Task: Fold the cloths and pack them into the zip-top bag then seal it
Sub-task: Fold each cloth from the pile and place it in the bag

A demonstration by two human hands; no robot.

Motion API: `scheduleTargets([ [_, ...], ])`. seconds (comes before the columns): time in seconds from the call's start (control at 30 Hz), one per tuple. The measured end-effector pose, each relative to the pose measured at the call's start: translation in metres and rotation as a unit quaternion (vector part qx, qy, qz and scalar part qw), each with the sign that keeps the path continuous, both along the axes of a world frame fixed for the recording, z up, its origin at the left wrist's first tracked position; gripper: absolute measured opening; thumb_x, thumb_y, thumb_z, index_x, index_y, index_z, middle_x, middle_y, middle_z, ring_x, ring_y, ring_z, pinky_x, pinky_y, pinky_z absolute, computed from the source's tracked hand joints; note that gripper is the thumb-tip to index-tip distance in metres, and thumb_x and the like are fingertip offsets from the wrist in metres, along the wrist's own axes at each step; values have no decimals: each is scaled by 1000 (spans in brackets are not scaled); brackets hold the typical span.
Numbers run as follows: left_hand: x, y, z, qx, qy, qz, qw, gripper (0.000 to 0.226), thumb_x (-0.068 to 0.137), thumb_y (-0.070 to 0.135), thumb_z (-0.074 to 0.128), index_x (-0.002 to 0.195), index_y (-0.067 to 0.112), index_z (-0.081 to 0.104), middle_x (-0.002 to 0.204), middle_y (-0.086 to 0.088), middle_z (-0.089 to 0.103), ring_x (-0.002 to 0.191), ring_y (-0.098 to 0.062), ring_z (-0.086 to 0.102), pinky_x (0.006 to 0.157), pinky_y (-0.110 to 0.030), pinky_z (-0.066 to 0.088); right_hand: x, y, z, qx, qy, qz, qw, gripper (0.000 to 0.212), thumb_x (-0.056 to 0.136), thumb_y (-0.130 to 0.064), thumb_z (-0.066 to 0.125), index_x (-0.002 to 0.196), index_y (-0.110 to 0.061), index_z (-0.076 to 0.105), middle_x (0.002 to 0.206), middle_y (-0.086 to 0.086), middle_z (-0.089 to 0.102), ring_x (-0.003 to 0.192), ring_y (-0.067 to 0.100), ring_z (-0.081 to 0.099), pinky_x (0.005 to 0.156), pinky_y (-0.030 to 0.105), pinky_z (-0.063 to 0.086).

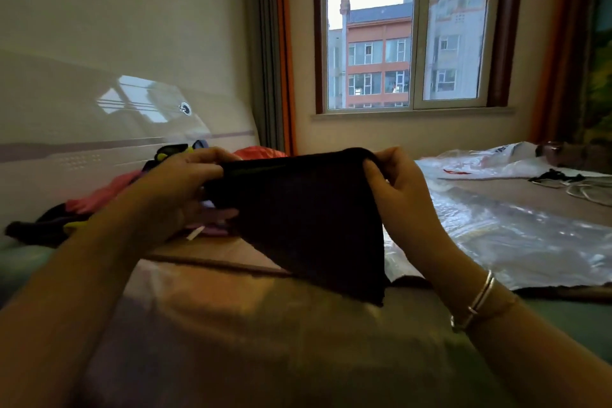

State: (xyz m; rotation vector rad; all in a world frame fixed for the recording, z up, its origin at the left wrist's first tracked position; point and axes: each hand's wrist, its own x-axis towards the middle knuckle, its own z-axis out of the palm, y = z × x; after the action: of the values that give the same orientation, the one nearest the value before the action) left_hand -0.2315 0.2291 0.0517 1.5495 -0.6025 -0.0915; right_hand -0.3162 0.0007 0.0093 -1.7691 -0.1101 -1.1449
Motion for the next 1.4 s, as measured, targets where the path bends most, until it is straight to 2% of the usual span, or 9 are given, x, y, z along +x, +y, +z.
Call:
scheduleTargets([
  [0.23,6,-6,37,-8,-8,17,1000,11,90,4,52,85,6,62,85,-11,61,87,-23,61,68,-35,61,2,-5,49,-12,28,25,999,19,96,-14,53,114,-12,46,90,0,64,80,10,61,70,17,51],
  [0.4,31,-5,4,186,-96,1,978,35,72,14,80,105,14,67,102,-7,69,97,-19,67,85,-32,56,28,-19,31,-169,94,-130,972,19,94,-16,54,110,-13,63,100,-1,66,94,13,60,83,27,48],
  [0.67,107,-25,-56,237,-136,123,954,12,71,15,82,78,14,72,55,6,62,59,-13,58,55,-22,48,88,-38,-13,-125,245,-134,952,12,86,-13,54,91,-24,59,85,4,69,64,23,63,59,22,47],
  [0.77,136,-40,-68,203,-125,159,958,14,73,20,81,85,15,75,67,-7,71,66,-20,68,72,-37,57,122,-44,-18,20,279,-49,959,17,91,1,42,102,-9,51,85,11,60,44,24,64,40,24,49],
  [0.87,153,-67,-81,100,-55,146,983,11,87,5,65,98,5,68,69,-14,68,47,-8,64,50,-22,53,154,-53,-25,94,271,-36,957,21,88,8,35,98,-8,44,90,15,55,55,29,66,53,36,57],
  [0.97,162,-90,-109,129,-9,109,986,37,92,5,57,129,7,52,114,-15,63,87,-13,68,59,-17,51,176,-59,-49,-48,349,-125,928,35,90,-5,51,123,-8,42,124,21,54,102,37,61,87,40,49],
  [1.07,157,-93,-141,242,6,48,969,73,90,14,62,150,20,21,148,-10,38,131,-26,43,104,-40,43,166,-50,-75,-234,431,-140,860,73,90,-20,59,147,-2,17,153,24,19,139,37,28,111,34,25],
  [1.3,105,-80,-174,235,-182,62,953,39,87,3,58,120,23,57,126,0,57,111,-11,53,86,-13,41,75,-16,-111,-427,390,4,816,65,86,-38,63,141,-21,33,155,2,22,139,19,31,112,29,28],
  [1.4,82,-71,-192,237,-215,35,947,39,85,-6,52,112,19,64,123,1,60,115,-8,53,103,-25,42,45,-15,-135,-504,402,-4,764,84,81,-45,64,149,-27,16,160,-2,4,147,18,4,120,38,11],
])
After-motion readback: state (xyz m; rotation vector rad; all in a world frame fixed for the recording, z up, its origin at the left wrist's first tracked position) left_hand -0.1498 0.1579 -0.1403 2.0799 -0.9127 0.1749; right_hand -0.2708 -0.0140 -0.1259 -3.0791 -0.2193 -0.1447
